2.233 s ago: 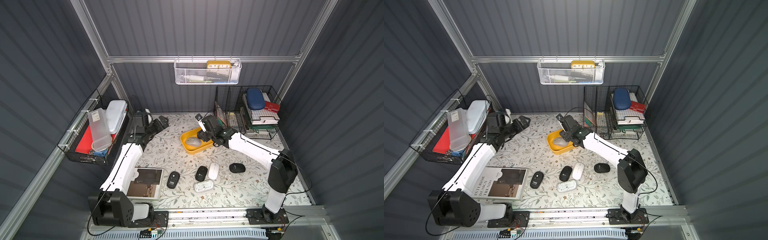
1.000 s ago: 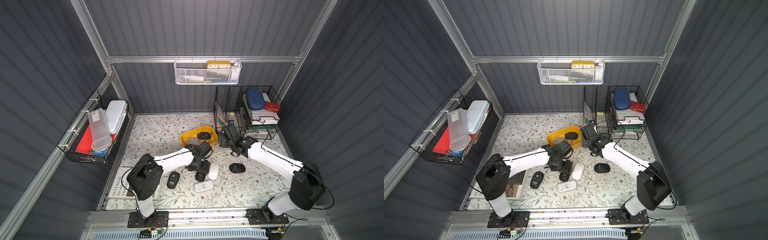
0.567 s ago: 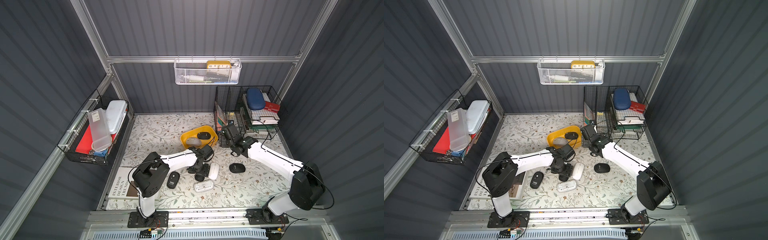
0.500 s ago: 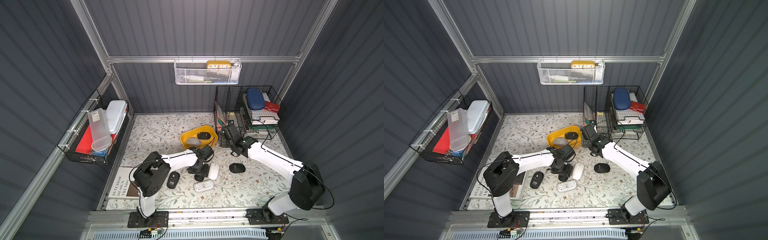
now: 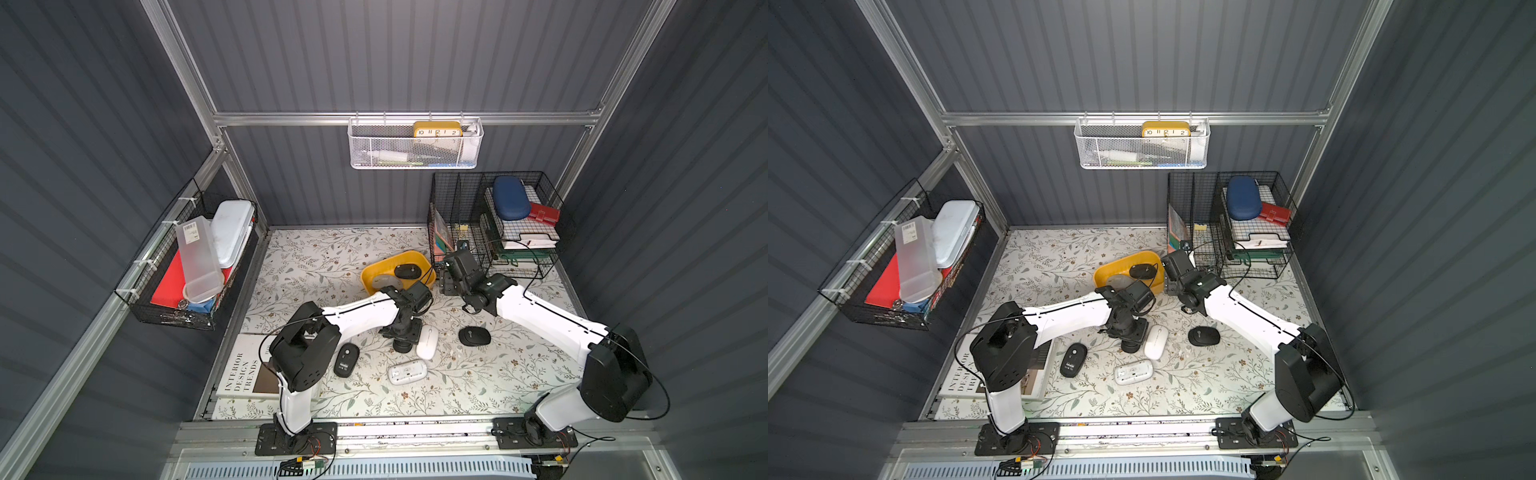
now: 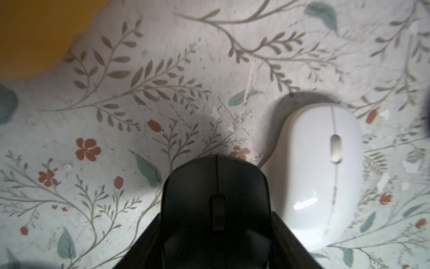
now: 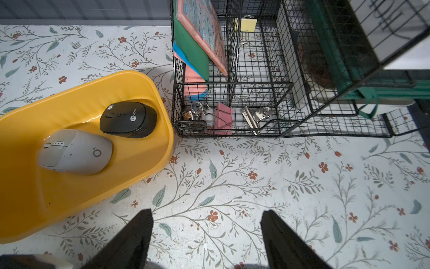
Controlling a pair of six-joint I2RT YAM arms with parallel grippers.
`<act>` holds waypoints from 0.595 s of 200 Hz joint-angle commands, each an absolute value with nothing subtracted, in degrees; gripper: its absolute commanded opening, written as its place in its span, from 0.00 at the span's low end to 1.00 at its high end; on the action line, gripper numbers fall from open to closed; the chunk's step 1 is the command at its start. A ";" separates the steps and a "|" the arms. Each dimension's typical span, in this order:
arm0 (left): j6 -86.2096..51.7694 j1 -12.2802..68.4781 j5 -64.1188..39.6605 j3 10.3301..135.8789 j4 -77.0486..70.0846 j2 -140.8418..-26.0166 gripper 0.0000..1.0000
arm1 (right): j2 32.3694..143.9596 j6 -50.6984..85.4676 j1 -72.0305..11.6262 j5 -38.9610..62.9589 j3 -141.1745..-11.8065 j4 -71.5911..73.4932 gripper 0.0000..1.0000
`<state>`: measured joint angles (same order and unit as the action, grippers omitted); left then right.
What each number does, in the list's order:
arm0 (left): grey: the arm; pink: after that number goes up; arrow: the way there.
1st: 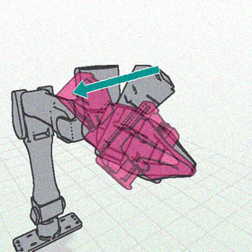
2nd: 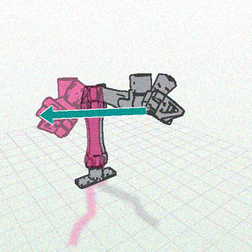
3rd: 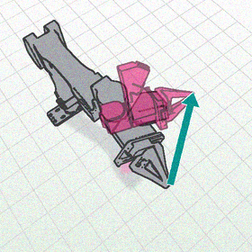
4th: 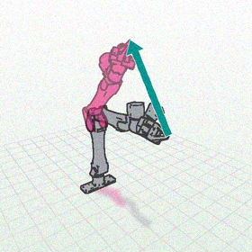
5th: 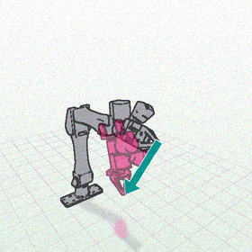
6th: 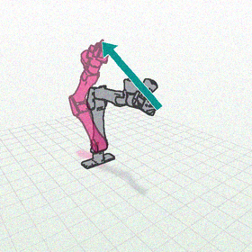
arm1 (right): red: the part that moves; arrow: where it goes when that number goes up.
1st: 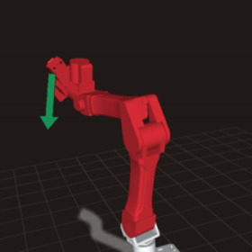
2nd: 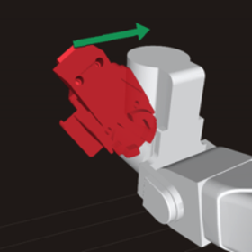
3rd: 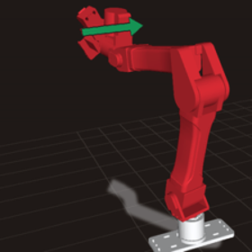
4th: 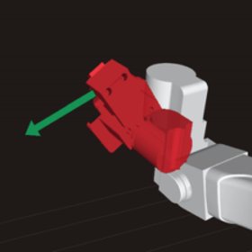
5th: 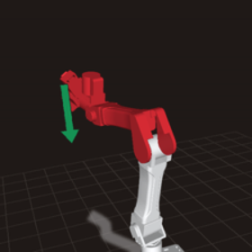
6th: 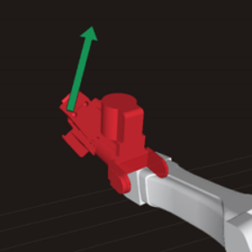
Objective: Put the mouse in the storage box
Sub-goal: Pick up the mouse from the center of the board, then place the mouse in the storage box.
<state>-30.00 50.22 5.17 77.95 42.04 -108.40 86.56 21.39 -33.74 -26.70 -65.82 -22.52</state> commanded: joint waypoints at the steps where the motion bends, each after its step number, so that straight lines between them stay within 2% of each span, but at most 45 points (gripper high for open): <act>1: -28.47 46.69 6.03 84.34 46.42 -105.12 0.49 | 84.74 21.00 -33.40 -29.83 -64.97 -23.38 0.78; 44: -24.27 36.28 7.87 98.54 51.68 -106.22 0.49 | 83.06 21.10 -32.87 -30.94 -63.64 -22.50 0.78; 84: -23.18 31.13 8.94 109.27 53.70 -114.82 0.47 | 82.72 21.18 -32.72 -30.24 -62.95 -22.58 0.78; 119: -22.34 30.67 6.50 116.79 52.85 -122.43 0.46 | 81.62 21.15 -32.74 -30.64 -61.90 -22.43 0.78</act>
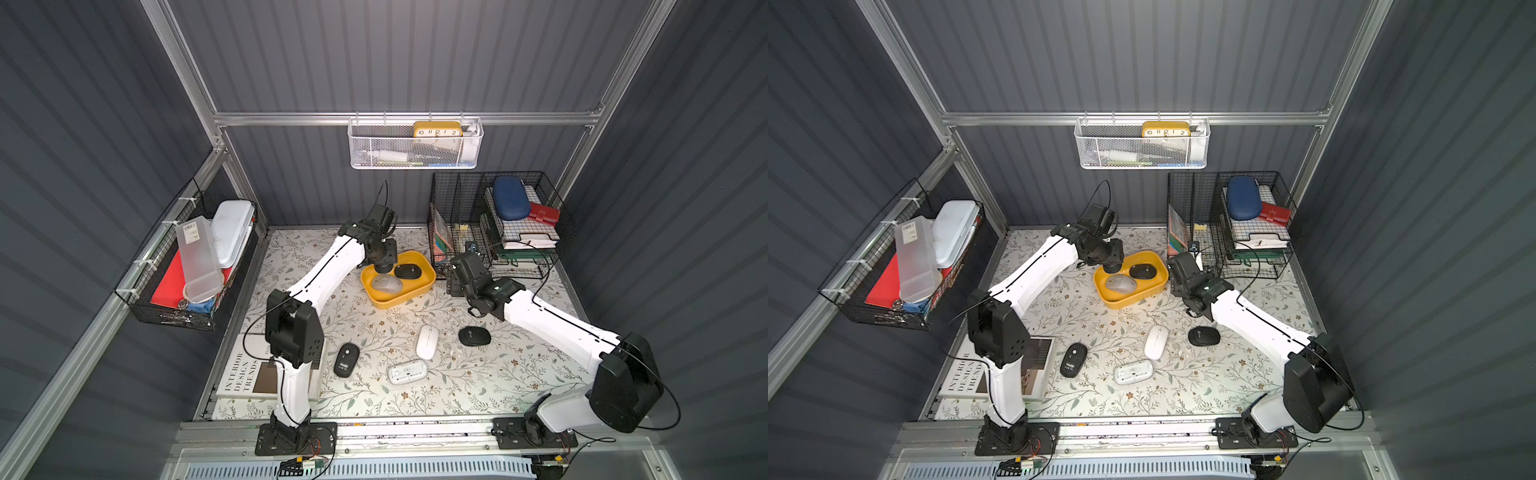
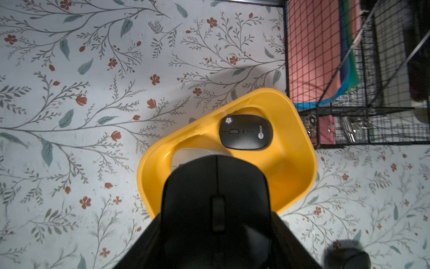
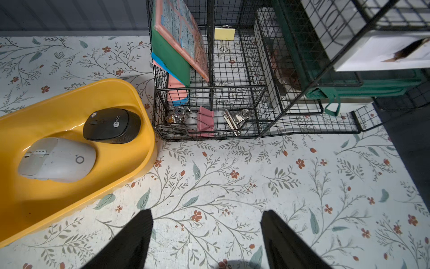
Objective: Put the mouse in the storage box
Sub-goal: Place the mouse in the storage box.
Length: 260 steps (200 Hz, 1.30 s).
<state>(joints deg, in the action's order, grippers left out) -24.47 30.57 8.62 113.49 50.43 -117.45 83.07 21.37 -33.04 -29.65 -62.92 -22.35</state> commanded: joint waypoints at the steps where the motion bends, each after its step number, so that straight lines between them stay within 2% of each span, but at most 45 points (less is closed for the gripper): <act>1: -22.33 30.67 6.41 116.97 52.88 -122.65 0.46 | 81.59 21.16 -32.76 -30.61 -61.84 -22.47 0.78; 29: -21.67 30.67 7.91 120.79 53.29 -127.70 0.46 | 80.78 21.06 -32.78 -30.52 -60.83 -22.24 0.78; 117: -20.32 32.35 4.54 122.47 51.32 -132.82 0.46 | 80.95 21.61 -32.78 -30.24 -59.85 -21.99 0.78; 188: -20.39 33.57 6.68 125.13 52.89 -136.90 0.51 | 80.47 21.77 -32.77 -29.75 -59.77 -22.65 0.78; 197: -20.48 33.53 6.97 125.54 52.93 -137.19 0.53 | 80.42 21.63 -32.78 -29.57 -59.77 -22.85 0.78; 246: -20.83 33.53 7.75 126.31 53.10 -137.17 0.82 | 80.07 20.28 -32.79 -25.80 -60.56 -24.77 0.78; 260: -20.86 33.53 7.34 125.98 52.68 -136.48 0.85 | 79.89 20.04 -33.00 -24.52 -60.62 -25.20 0.78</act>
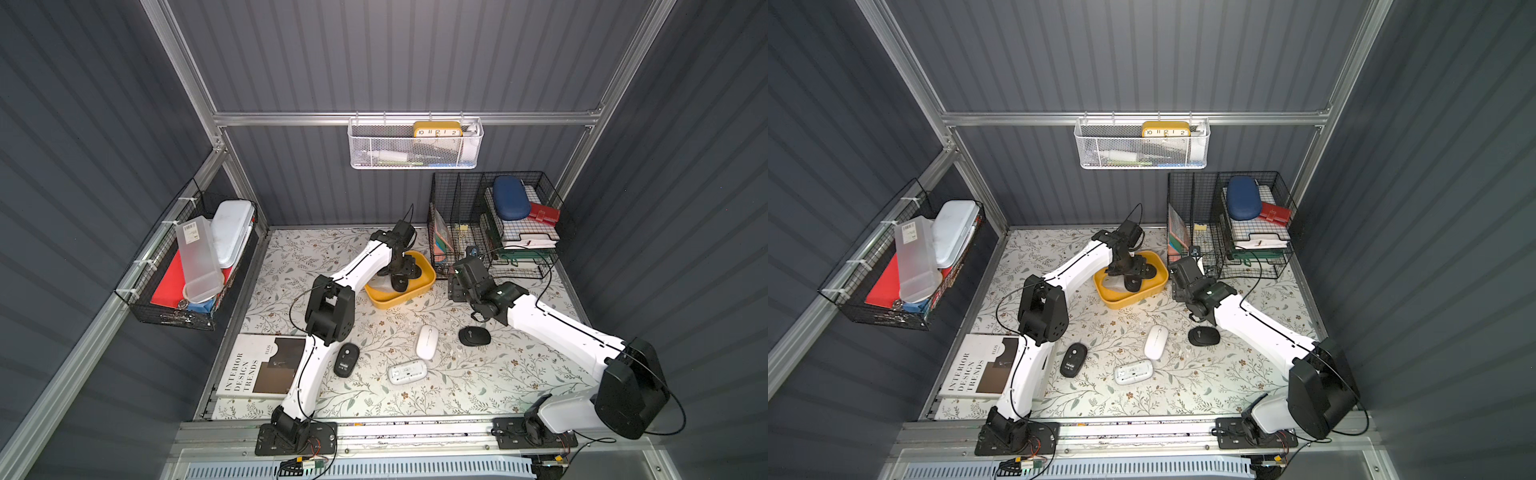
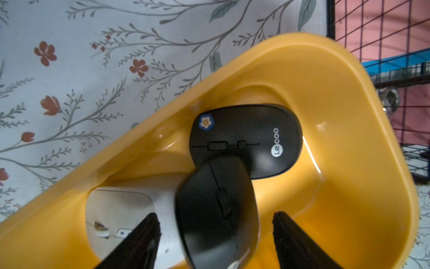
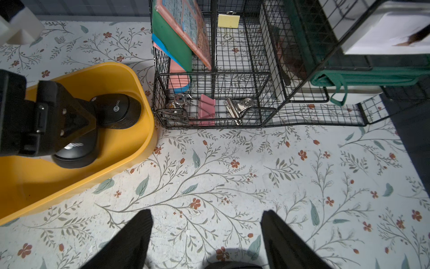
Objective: Put the mouse in the storage box
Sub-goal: Place the mouse in the storage box.
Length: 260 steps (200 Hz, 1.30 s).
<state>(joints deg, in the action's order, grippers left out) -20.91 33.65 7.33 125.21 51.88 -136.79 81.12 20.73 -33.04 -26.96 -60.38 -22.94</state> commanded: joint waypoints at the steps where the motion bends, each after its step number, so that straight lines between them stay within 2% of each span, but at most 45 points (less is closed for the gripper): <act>1: -20.85 33.55 7.32 125.96 52.62 -136.44 0.85 | 79.89 20.04 -33.02 -24.43 -60.63 -25.25 0.78; 59: -24.03 33.52 8.05 121.69 50.32 -129.81 0.87 | 81.03 18.74 -36.83 -24.64 -62.49 -30.25 0.79; 95: -27.58 32.24 12.58 111.80 43.88 -118.31 0.91 | 83.13 22.32 -42.52 -23.17 -63.82 -35.83 0.79; 153: -33.02 25.20 18.39 91.56 29.10 -97.16 0.97 | 90.41 35.34 -51.94 -21.32 -67.04 -46.17 0.79; 216: -32.95 24.35 20.91 82.70 22.07 -87.60 0.99 | 98.64 41.29 -52.73 -14.68 -71.19 -48.85 0.92; 260: -33.40 24.32 21.25 78.70 20.96 -86.46 0.99 | 102.98 43.93 -51.58 -12.93 -73.81 -49.89 0.94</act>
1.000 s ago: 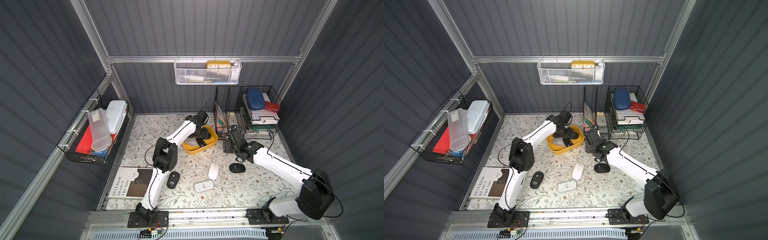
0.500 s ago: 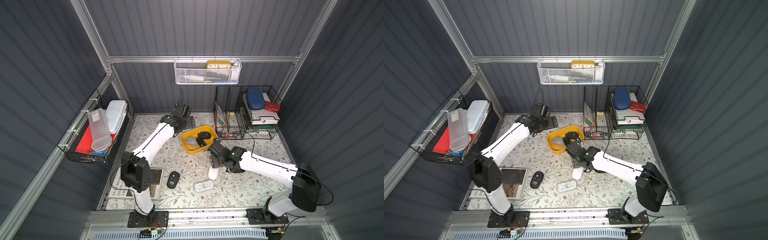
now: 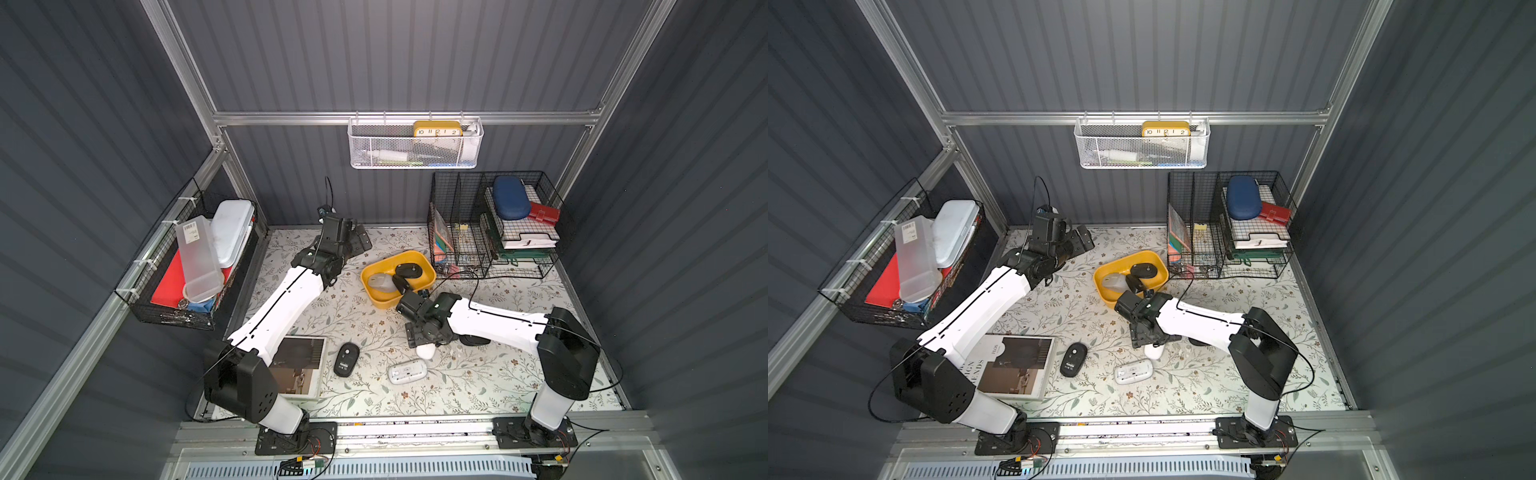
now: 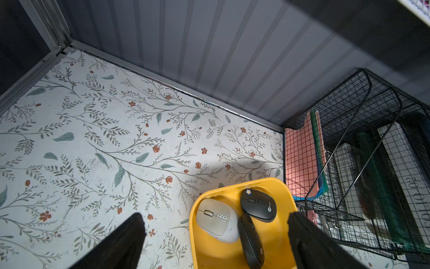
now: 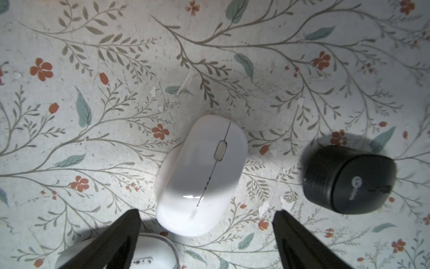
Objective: Put the mouse in the storage box
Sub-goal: Place the mouse in the storage box, then pick up the mouse from the center of the board.
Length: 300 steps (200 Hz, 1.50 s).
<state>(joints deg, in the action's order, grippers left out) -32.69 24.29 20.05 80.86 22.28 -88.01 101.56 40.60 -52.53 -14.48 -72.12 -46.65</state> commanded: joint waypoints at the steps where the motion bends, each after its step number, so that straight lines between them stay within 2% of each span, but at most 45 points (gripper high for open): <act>1: -33.40 24.33 21.26 78.68 20.94 -86.43 0.99 | 103.08 44.03 -51.54 -12.88 -73.78 -49.95 0.94; 98: -33.14 24.30 21.81 76.65 19.35 -85.76 0.99 | 105.48 45.44 -47.87 -4.42 -70.55 -45.39 0.94; 140: -32.96 24.30 21.97 76.54 19.03 -85.61 0.99 | 107.41 45.44 -47.11 -2.84 -70.56 -44.83 0.89; 158: -32.96 24.35 21.97 76.30 18.81 -85.38 0.99 | 108.34 45.35 -47.11 -2.58 -70.94 -45.08 0.83; 228: -32.96 24.35 22.39 75.76 18.72 -85.45 0.99 | 106.16 45.71 -47.04 -5.21 -70.75 -46.32 0.47; 271: -32.74 24.34 23.58 75.84 18.98 -84.95 0.99 | 101.54 41.92 -47.11 -10.18 -72.72 -49.63 0.42; 300: -32.62 24.35 25.06 75.21 18.83 -83.24 0.99 | 97.40 30.96 -47.02 -12.22 -76.95 -49.27 0.42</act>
